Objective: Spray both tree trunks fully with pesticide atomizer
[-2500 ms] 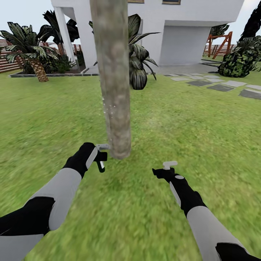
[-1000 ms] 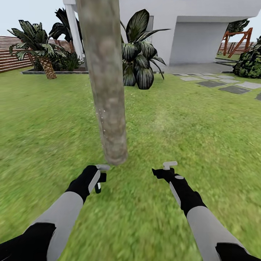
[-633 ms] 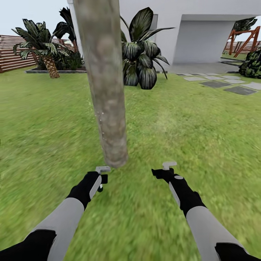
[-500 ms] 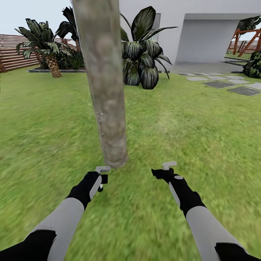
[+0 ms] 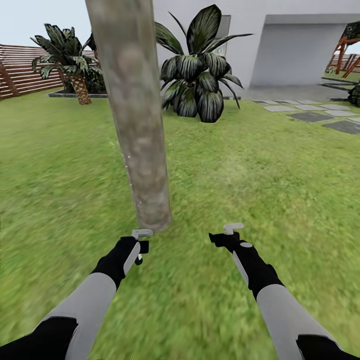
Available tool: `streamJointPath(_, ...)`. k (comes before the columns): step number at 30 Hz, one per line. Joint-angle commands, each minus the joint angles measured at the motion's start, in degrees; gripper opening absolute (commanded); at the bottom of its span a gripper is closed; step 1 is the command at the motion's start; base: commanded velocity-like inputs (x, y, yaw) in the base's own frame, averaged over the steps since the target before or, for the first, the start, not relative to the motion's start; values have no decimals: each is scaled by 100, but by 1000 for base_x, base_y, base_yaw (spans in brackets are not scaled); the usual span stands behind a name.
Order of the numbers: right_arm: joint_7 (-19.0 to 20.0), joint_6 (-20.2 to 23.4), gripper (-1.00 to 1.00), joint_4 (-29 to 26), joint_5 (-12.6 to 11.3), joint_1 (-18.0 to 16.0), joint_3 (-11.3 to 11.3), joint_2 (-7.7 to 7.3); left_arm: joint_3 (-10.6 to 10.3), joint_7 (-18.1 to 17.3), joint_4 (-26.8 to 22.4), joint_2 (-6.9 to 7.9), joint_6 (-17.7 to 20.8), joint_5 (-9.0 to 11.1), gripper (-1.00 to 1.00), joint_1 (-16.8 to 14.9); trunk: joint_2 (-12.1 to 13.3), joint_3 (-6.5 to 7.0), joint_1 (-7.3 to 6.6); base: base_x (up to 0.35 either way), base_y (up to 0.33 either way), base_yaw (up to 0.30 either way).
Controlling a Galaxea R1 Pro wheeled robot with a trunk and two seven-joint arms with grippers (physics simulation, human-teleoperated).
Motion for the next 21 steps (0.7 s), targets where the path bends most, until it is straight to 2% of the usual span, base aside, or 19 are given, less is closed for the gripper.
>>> streamJointPath(1, 45, 29, 100, -14, 59, 0, -31, 5, -5, 41, -8, -2, 23, 48, -100, -3, -2, -11, 0, 55, -272, 186)
streamJointPath(11, 45, 29, 100, -12, 56, -2, -31, 5, -5, 40, -8, -2, 37, 56, -100, -3, -2, -73, 0, 25, -55, 187)
streamJointPath(21, 45, 29, 100, -12, 54, 0, -31, 5, -5, 41, -8, -2, 47, 58, -100, -3, -2, -135, 0, 104, -243, 187)
